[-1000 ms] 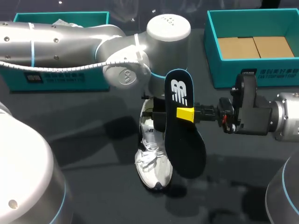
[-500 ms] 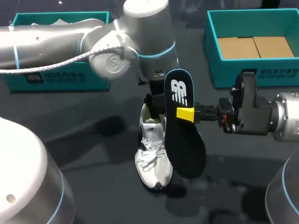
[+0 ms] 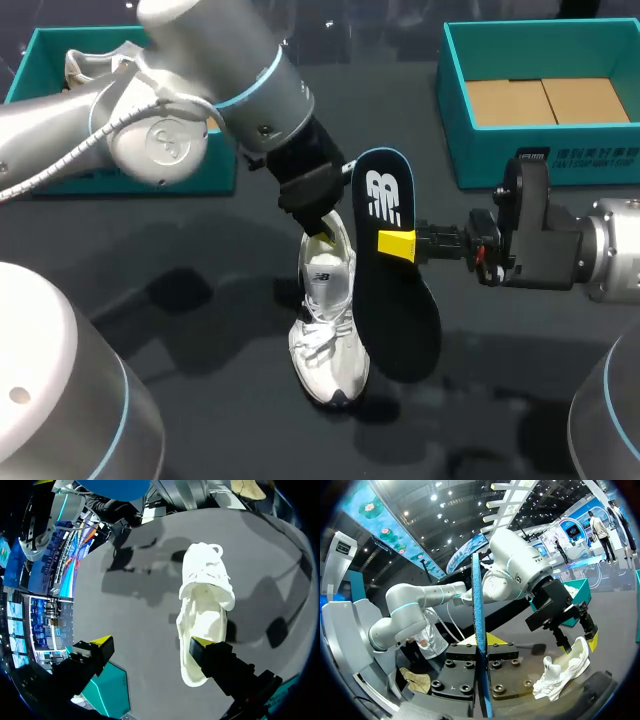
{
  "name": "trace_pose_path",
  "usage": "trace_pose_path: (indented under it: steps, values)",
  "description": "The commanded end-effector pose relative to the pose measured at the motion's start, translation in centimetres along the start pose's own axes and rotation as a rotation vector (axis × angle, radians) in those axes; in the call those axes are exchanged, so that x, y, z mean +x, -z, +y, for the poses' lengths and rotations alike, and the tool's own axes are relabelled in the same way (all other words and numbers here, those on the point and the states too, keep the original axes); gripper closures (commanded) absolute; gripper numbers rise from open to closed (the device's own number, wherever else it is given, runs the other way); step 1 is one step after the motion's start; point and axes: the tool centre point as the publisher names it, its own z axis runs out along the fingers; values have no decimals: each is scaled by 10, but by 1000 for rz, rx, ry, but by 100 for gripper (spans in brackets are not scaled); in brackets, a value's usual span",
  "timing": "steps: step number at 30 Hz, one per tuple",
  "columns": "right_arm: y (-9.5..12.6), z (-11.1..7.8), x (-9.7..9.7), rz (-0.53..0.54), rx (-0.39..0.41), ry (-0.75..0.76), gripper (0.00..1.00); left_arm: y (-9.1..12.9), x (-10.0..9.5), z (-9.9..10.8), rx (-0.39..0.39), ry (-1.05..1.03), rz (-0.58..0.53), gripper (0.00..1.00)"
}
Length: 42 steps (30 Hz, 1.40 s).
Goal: Take the shoe out of the shoebox, open the shoe tongue, remove and reinsert the insole, then place the shoe into the shoebox
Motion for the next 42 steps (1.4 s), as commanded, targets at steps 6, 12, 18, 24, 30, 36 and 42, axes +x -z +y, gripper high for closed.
trace_pose_path:
  steps: [6, 12, 18, 24, 30, 36, 42]
  values:
    - [-5, 2, 7, -20, -3, 0, 100, 0, 5, -1, -22, 1, -155, 0]
    - [-5, 2, 7, -20, -3, 0, 100, 10, -8, -1, -43, -4, -346, 0]
    - [-5, 2, 7, -20, -3, 0, 100, 30, -18, -5, -68, -40, -488, 0]
    - [-5, 2, 7, -20, -3, 0, 100, 56, -25, -1, -70, -36, -673, 0]
    - [-5, 2, 7, -20, -3, 0, 100, 74, -28, 3, -72, -47, -786, 0]
    - [-5, 2, 7, -20, -3, 0, 100, 92, -32, 6, -90, -77, -871, 0]
    - [-5, 2, 7, -20, -3, 0, 100, 108, -36, 7, -105, -93, -929, 0]
